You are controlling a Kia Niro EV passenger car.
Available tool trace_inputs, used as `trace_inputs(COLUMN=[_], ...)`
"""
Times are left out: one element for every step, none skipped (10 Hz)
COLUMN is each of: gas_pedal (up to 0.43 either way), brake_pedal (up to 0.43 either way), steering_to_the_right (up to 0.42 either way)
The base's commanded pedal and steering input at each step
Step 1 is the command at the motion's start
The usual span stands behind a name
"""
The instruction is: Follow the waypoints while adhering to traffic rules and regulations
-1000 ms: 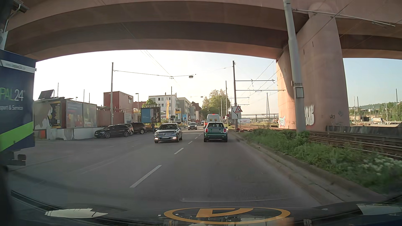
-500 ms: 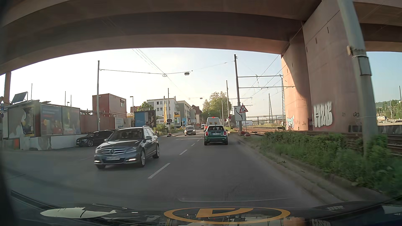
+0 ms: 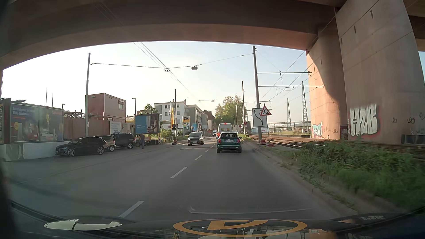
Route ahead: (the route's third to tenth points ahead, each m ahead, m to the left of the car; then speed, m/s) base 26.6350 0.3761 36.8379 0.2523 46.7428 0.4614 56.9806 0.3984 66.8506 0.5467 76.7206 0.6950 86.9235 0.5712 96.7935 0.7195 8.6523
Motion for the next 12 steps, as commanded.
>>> trace_inputs(gas_pedal=[0.067,0.067,0.067,0.067,0.067,0.059,0.047,0.047,0.047,0.047,0.047,0.047], brake_pedal=[0.000,0.000,0.000,0.000,0.000,0.000,0.000,0.000,0.000,0.000,0.000,0.000], steering_to_the_right=[-0.006,-0.006,-0.006,-0.006,-0.006,-0.006,-0.006,-0.006,-0.006,-0.006,-0.006,-0.006])
